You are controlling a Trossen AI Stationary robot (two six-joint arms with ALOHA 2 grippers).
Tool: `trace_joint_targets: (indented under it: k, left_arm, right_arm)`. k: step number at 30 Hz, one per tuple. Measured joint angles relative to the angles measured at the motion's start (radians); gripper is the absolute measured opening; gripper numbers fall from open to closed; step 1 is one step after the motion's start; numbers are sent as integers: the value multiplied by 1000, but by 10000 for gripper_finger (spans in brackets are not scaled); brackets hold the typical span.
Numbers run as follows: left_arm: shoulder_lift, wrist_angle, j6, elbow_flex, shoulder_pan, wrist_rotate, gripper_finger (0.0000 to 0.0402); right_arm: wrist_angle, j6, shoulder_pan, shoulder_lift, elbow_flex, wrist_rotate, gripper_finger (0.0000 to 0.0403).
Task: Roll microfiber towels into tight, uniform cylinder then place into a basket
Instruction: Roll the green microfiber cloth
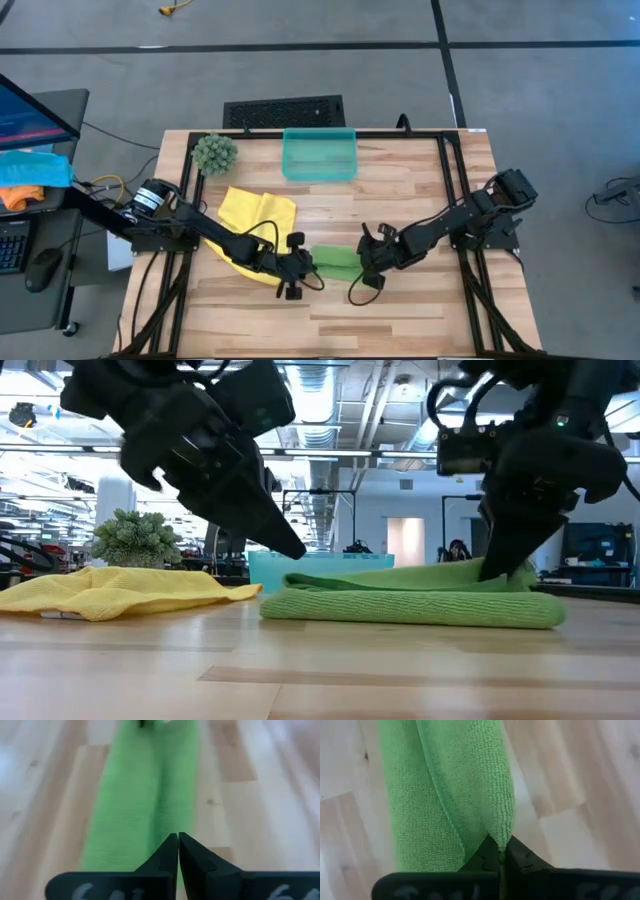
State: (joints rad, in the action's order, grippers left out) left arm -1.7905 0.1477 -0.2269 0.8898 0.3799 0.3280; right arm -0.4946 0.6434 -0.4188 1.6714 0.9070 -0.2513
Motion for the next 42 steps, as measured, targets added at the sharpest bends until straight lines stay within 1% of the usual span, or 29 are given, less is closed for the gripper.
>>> trace_joint_targets:
  k: [2, 5, 9, 14, 17, 20, 23, 28, 31, 33, 39, 42]
  left_arm:
    - [0, -8, 15, 0, -13, 39, 6]
    - [0, -19, 24, 0, -44, 40, 6]
    - [23, -26, 25, 1, -86, -18, 6]
    - [62, -32, 51, 2, -127, -56, 6]
    - [77, -38, 51, 2, -161, -129, 7]
    - [80, -45, 50, 2, -196, -200, 16]
    - [80, -45, 50, 2, -221, -237, 38]
    - [78, -37, 49, 2, -249, -265, 88]
    - [63, -28, 49, 2, -265, -271, 108]
    - [42, -10, 42, 4, -282, -300, 114]
    - [-11, 45, 21, 5, -328, -491, 115]
    - [-29, 83, 20, 6, -335, -529, 115]
  right_arm:
    - [-3, -25, -13, 0, 6, -49, 14]
    - [-30, -51, -35, 0, 8, -116, 17]
    - [-84, -83, -64, 0, 8, -181, 15]
    - [-107, -137, -89, -1, 8, -279, 15]
    - [-107, -165, -92, -1, 8, -309, 16]
    - [-109, -184, -92, -1, 8, -328, 15]
    - [-113, -192, -91, -1, 8, -331, 15]
    - [-113, -193, -90, -2, 8, -346, 17]
    - [-114, -207, -90, -2, 8, -353, 14]
    - [-116, -206, -90, -2, 8, -353, 14]
    - [-129, -195, -88, -2, 8, -352, 17]
    - [-134, -193, -88, -2, 8, -350, 14]
